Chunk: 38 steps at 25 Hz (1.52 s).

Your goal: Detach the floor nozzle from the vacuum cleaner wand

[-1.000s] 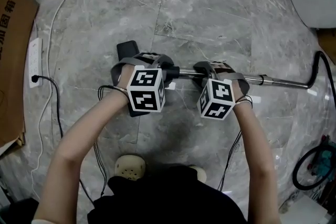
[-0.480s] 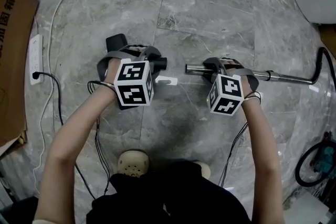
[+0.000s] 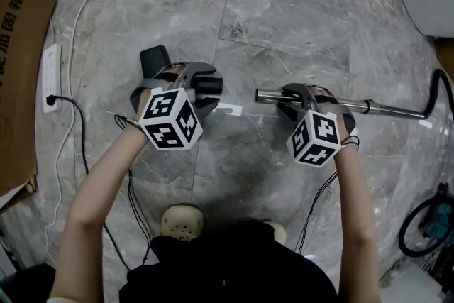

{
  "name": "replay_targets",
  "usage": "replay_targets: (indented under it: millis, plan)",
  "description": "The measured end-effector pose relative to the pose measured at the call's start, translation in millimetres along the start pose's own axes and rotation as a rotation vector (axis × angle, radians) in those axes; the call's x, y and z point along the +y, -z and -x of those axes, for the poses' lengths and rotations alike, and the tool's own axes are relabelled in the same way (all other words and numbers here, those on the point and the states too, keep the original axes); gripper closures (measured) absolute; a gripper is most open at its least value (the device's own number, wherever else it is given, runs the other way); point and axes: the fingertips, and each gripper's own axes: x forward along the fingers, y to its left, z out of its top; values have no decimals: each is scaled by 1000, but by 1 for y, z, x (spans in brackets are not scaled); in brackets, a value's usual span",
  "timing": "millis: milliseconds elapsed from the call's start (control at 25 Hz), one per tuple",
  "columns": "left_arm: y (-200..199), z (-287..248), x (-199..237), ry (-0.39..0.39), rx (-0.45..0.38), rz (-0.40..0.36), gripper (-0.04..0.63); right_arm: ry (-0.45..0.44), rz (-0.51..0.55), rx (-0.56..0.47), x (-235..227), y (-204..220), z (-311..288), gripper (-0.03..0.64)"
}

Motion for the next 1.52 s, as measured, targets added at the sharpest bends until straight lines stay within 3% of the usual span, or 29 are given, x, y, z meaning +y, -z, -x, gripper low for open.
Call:
replay_targets:
  millis: [160, 320, 480, 680, 800, 1040, 1200, 1520]
  plan:
    - [-32, 30, -1, 47, -254, 266, 311, 60, -235, -185, -1, -19, 44, 430]
    - [-53, 56, 14, 4, -441, 460, 318, 49, -527, -455, -2, -34, 73, 433]
    - [-60, 60, 26, -87, -535, 529, 574, 45, -754, -611, -8, -37, 80, 586]
    - [-78, 63, 32, -72, -598, 554, 584, -14, -988, -693, -23, -36, 77, 601]
    - [-87, 70, 30, -49, -613, 651, 584, -55, -1182, -712, -25, -35, 82, 601]
    - [-127, 131, 11, -32, -587, 766, 584, -33, -1304, -636, -18, -56, 141, 601]
    - [-160, 183, 12, -16, -541, 798, 584, 28, -1274, -647, -48, -81, 214, 601]
    - [-237, 291, 19, 24, -512, 745, 584, 50, -1284, -636, -84, -127, 333, 601]
